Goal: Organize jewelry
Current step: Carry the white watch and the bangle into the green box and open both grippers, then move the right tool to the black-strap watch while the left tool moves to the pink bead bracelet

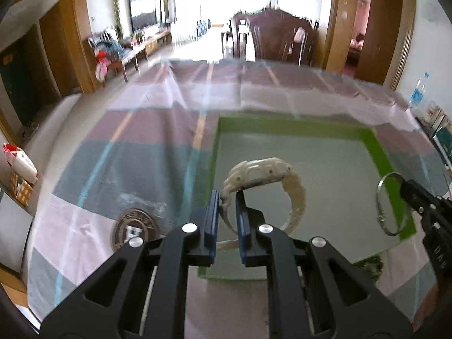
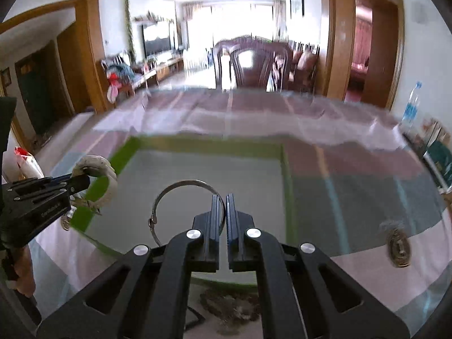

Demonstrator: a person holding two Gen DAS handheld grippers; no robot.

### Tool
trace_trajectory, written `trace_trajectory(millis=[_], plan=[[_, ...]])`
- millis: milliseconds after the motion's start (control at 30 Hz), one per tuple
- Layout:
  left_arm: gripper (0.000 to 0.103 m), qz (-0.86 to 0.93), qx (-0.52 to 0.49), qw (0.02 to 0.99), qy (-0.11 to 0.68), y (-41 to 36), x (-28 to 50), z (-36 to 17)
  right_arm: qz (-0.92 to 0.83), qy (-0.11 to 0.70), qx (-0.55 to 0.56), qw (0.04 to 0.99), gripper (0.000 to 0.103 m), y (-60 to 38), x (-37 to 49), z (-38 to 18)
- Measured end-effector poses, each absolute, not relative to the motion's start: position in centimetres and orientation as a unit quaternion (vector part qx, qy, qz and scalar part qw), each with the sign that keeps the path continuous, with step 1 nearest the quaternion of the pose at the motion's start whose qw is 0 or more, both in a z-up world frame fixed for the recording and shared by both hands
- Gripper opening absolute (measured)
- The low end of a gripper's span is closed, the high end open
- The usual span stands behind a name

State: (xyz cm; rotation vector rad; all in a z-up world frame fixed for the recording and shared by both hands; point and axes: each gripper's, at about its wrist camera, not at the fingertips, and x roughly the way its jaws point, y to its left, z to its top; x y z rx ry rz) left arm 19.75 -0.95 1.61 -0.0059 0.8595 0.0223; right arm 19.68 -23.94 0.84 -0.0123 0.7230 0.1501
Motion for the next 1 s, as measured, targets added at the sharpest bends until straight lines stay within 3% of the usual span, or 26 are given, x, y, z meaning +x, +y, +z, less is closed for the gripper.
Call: trace_trajectory(millis=[133,200,267,567,767,1000], plan=[[0.016,0.004,-0.001,0.901,0.434,-1.3,20.9,-0.1,0.068,0.373,-0.010,0.925,0.005,-23.2,20.9,-1.0],[0.029,-0.002,-0.011,0.905,0.426,-1.1,20.9,-0.3,0.070,0.375,-0.013,0.924,0.012,-23.2,21.0,-1.4],[0.042,0.001,-0.008,0.909,0.417,-1.1,20.3,0.0,0.069,0.373,-0.007,0.925,0.036,-23.7,20.4,-1.0],[0.050,0.010,0.020,0.918,0.395,-0.6,12.3,0.3,0.075,0.358,0.014,0.931,0.036,-28.5,11.5,-0.3],[0.050,-0.015,0.041,0.895,0.443,-2.3,11.3,-3.5,0.092,0.413,0.031,0.905,0.036,-27.7,11.3,-4.2],[0.051,-0.022,0.048,0.882,0.467,-2.8,10.8,-5.7,0.137,0.423,-0.004,0.895,0.036,-23.4,11.7,-5.1]])
